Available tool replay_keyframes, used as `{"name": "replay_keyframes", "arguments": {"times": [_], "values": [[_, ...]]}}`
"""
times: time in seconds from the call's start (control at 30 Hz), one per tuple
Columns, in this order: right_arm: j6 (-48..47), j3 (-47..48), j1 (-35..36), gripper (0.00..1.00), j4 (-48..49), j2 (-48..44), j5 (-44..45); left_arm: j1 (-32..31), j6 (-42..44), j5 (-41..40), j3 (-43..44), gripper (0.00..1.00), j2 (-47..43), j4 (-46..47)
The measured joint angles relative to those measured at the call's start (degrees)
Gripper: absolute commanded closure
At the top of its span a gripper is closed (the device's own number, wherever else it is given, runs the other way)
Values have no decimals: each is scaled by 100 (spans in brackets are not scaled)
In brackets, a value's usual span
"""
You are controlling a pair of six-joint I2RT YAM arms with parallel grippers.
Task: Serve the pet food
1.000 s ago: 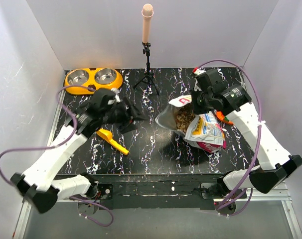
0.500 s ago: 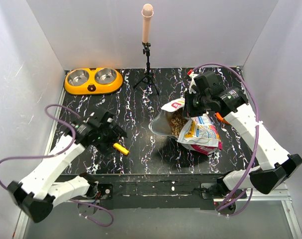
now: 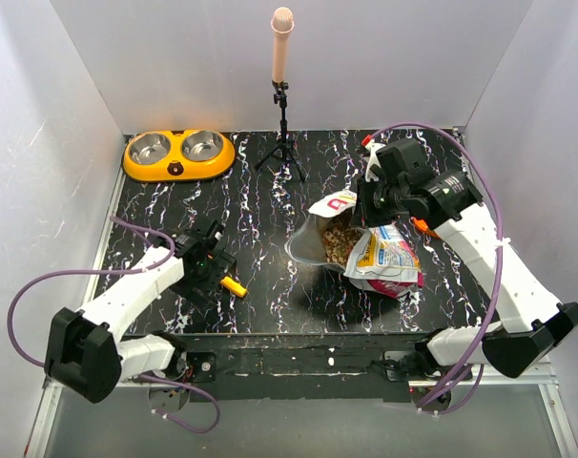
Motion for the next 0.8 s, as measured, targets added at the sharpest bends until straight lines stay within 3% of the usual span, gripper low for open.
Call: {"name": "replay_keyframes", "arguments": {"times": [0.13, 0.27, 0.33, 0.47, 0.53, 0.6, 0.8], "values": [[-11, 0, 0, 99, -35, -55, -22, 90, 149, 2, -210, 12, 428, 474], [-15, -2, 7, 99, -35, -59, -44, 160, 474, -44, -234, 20, 1040, 1023], [-22, -2, 7, 99, -35, -59, -46, 173, 651, -92, -216, 27, 1351, 1167], [-24, -7, 7, 99, -35, -63, -46, 192, 1069, -264, 35, 55, 2114, 1123], [-24, -57, 7, 99, -20, -94, -57, 195, 1381, -385, 345, 73, 2428, 1014], [-24, -96, 11, 99, 4, -138, -63, 195, 1799, -529, 743, 84, 2754, 850], [-20, -133, 13, 99, -4, -201, -63, 35, 3147, -1248, 2116, 93, 3877, 264]]}}
